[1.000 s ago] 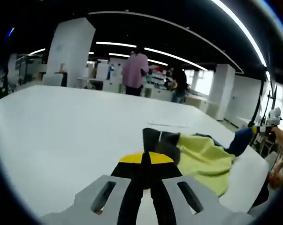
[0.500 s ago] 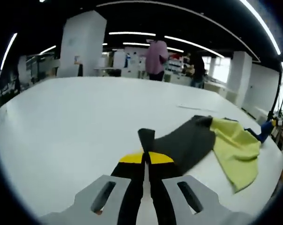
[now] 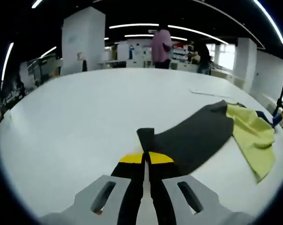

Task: Fold the garment on the visible template until the final outline fits inside the template.

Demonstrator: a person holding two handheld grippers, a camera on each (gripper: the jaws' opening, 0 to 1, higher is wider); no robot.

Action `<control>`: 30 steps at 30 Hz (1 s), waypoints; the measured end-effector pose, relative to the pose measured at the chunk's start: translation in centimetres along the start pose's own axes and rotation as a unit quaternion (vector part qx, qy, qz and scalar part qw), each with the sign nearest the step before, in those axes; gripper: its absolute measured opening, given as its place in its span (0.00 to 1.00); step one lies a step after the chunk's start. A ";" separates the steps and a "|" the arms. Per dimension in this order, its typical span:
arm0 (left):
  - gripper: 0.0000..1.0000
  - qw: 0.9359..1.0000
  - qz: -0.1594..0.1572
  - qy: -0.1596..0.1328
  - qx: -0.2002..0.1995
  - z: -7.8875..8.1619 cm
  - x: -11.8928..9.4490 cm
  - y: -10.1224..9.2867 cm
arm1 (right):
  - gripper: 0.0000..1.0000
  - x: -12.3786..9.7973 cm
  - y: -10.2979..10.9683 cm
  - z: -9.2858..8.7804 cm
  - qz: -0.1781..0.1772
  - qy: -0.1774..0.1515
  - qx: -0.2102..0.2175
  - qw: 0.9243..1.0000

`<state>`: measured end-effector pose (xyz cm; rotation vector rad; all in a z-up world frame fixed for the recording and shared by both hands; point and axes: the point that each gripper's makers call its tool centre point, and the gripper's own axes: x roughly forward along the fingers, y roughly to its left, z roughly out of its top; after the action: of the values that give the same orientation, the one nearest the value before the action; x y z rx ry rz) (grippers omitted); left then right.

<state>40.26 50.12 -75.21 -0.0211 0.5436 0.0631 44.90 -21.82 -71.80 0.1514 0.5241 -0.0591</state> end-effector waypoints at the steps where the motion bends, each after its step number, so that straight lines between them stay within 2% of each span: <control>1: 0.00 1.000 0.003 0.007 0.012 -0.2 0.2 0.3 | 0.00 0.0 -0.2 -0.1 -0.002 0.001 0.003 1.000; 3: 0.00 1.000 0.004 0.012 0.024 -0.5 0.6 0.6 | 0.00 0.1 -0.7 -0.4 -0.009 0.003 0.007 1.000; 12: 0.00 0.999 0.024 0.035 0.018 -1.9 1.2 2.8 | 0.00 0.2 -2.3 -2.0 -0.036 0.007 0.032 0.999; 21: 0.00 0.998 0.029 0.046 0.033 -2.2 1.6 3.4 | 0.00 0.3 -3.0 -3.3 -0.046 0.026 0.036 0.998; 25: 0.00 0.997 0.046 0.047 0.050 -1.9 1.3 3.9 | 0.00 0.3 -3.2 -3.8 -0.048 0.039 0.034 0.997; 30: 0.00 0.997 0.043 0.046 0.038 -2.0 0.8 4.0 | 0.00 -0.1 -3.3 -4.2 -0.050 0.052 0.041 0.997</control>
<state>39.64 54.12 -77.35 0.0734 0.6383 0.1256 42.41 -24.45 -75.79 0.2089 0.6326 -0.1709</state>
